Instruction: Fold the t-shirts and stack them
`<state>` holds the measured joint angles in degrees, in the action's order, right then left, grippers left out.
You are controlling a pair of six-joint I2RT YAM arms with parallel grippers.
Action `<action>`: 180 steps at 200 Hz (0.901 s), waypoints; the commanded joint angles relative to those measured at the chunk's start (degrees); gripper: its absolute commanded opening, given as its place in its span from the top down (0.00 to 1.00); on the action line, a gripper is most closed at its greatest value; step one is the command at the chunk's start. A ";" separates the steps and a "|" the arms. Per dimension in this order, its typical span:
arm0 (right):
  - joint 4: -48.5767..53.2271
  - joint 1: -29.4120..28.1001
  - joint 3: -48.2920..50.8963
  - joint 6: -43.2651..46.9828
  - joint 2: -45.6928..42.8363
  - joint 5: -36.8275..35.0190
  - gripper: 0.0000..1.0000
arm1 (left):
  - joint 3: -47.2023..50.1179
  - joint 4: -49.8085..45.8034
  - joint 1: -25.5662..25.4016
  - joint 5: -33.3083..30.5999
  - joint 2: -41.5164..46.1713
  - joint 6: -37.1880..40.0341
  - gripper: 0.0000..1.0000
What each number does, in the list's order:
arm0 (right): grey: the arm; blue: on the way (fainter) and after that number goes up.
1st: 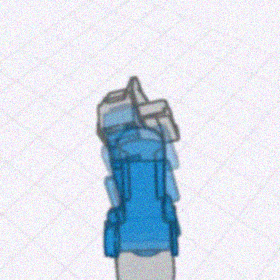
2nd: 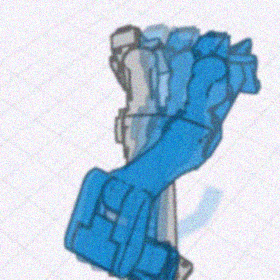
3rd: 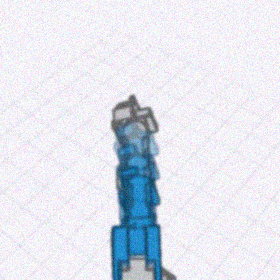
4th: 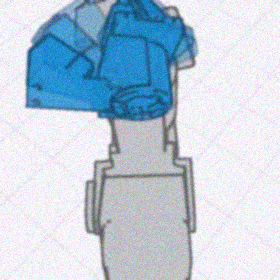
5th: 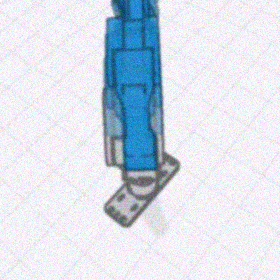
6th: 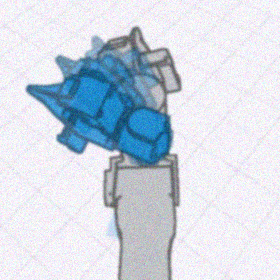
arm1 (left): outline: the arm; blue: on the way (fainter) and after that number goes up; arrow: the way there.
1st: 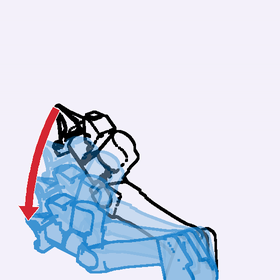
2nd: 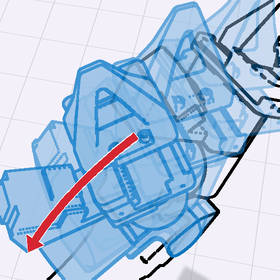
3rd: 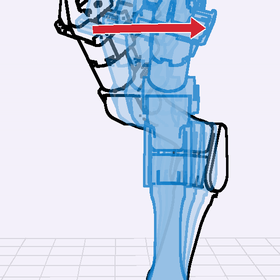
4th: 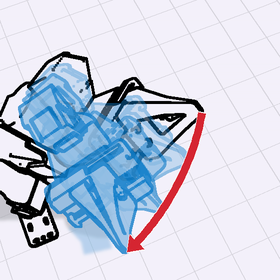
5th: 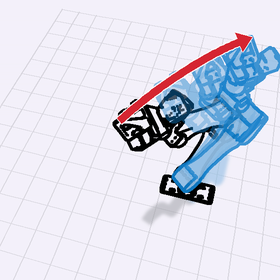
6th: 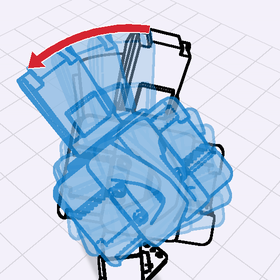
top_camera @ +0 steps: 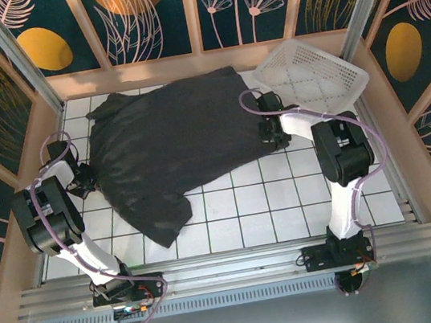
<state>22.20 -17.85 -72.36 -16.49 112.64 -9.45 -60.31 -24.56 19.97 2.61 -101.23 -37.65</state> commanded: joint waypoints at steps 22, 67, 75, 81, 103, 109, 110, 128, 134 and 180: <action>8.72 3.58 0.82 0.23 2.46 -4.87 0.90 | -2.85 -2.46 2.38 -3.65 -1.87 3.38 1.00; 8.81 5.71 3.36 0.05 1.33 -5.03 0.93 | -6.41 -3.69 4.20 -5.33 -4.35 6.46 1.00; 8.84 5.47 3.11 0.29 1.19 -5.27 0.93 | -7.27 -3.80 4.20 -5.66 -4.93 6.86 1.00; 8.81 5.37 2.81 0.49 1.10 -5.44 0.93 | -7.95 -3.91 4.19 -6.08 -5.39 7.21 1.00; 8.10 4.57 1.75 1.43 0.62 -5.26 0.93 | -9.98 -4.40 4.20 -8.89 -6.25 8.07 1.00; 7.83 4.35 1.55 1.69 0.44 -4.85 0.92 | -10.25 -4.25 4.20 -9.64 -6.19 8.27 1.00; 7.84 4.33 1.53 1.71 0.41 -4.82 0.92 | -10.25 -4.22 4.20 -9.73 -6.18 8.33 1.00; 7.56 3.46 0.44 2.54 0.26 -2.76 0.92 | -10.55 -3.57 4.20 -8.06 -6.34 9.08 1.00; 7.54 2.99 0.15 2.77 0.08 -2.55 0.92 | -10.61 -3.56 4.20 -7.09 -6.26 9.08 1.00; 8.84 2.29 -2.53 2.53 -3.00 0.77 0.84 | -5.07 -4.90 3.32 -4.19 2.44 4.51 0.45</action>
<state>25.96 -15.75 -72.90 -14.81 112.12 -9.85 -68.29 -28.49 22.92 0.27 -105.78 -30.61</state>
